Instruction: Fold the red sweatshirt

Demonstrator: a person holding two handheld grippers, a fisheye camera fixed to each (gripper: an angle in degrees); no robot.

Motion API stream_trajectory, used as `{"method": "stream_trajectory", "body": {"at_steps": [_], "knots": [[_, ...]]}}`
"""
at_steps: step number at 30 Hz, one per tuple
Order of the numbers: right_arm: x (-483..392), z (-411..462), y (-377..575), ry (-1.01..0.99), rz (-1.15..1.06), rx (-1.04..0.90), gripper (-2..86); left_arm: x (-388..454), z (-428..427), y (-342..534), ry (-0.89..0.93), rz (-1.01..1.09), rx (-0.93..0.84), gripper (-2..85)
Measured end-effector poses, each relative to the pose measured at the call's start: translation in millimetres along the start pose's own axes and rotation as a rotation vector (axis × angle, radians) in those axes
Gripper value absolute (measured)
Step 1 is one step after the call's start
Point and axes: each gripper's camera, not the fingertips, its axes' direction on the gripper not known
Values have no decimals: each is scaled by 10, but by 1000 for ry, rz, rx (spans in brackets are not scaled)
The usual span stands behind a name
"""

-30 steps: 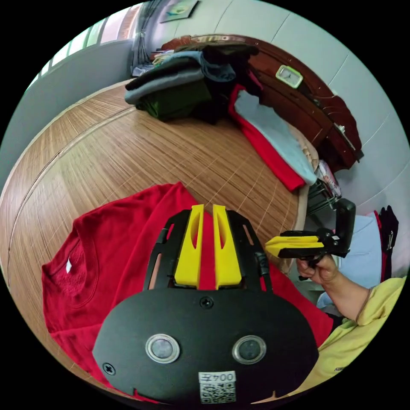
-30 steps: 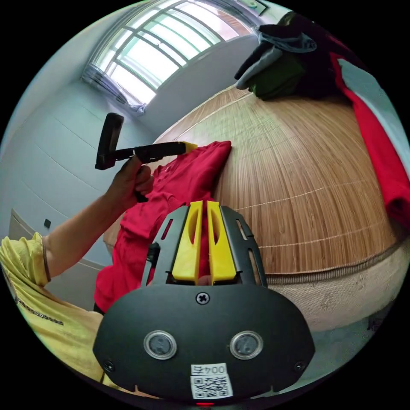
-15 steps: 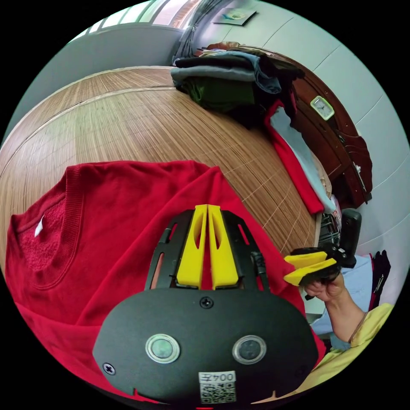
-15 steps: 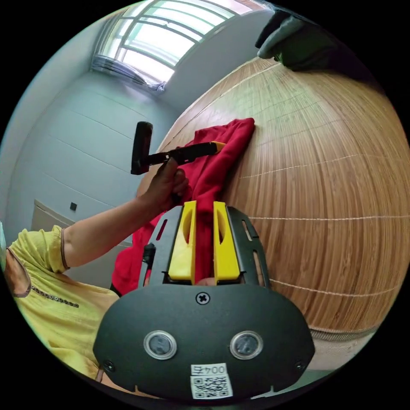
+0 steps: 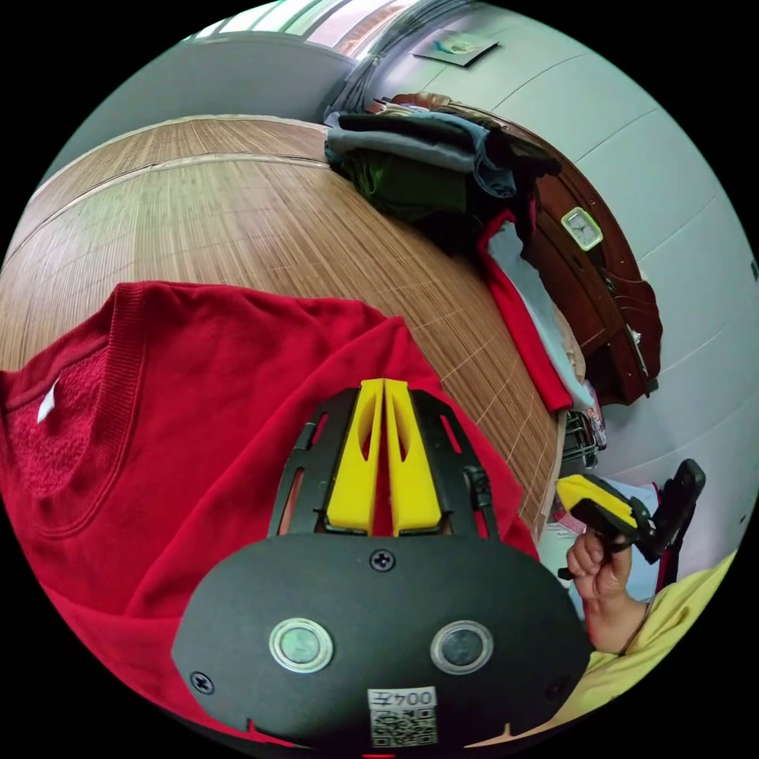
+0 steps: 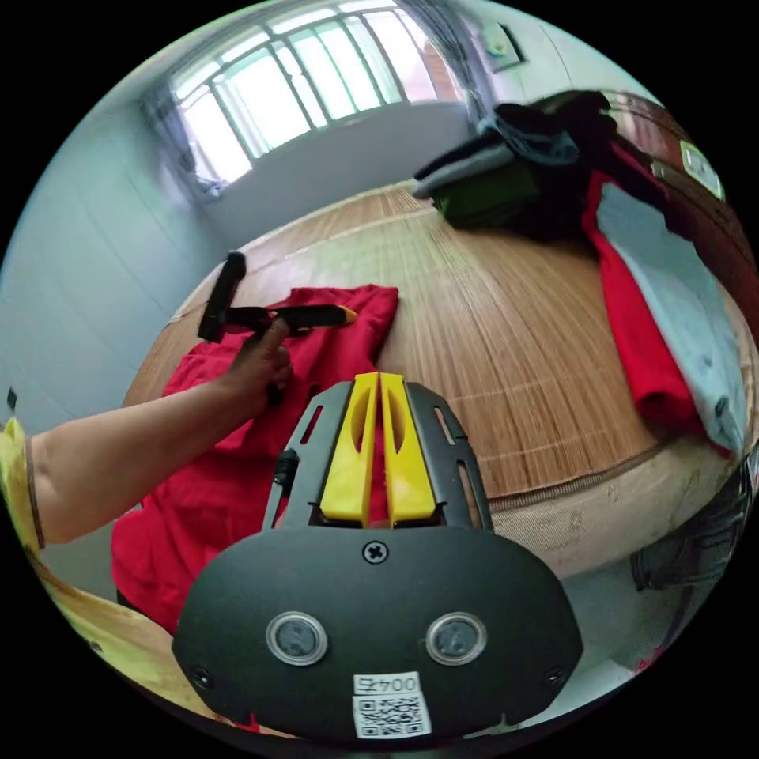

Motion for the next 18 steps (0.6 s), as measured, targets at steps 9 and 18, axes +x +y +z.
{"method": "stream_trajectory", "body": {"at_steps": [9, 18], "knots": [[-496, 679, 1, 179, -187, -198, 60, 835, 61, -307, -60, 298, -20, 2], [-368, 619, 208, 126, -94, -146, 50, 813, 772, -587, -60, 184, -220, 3]]}}
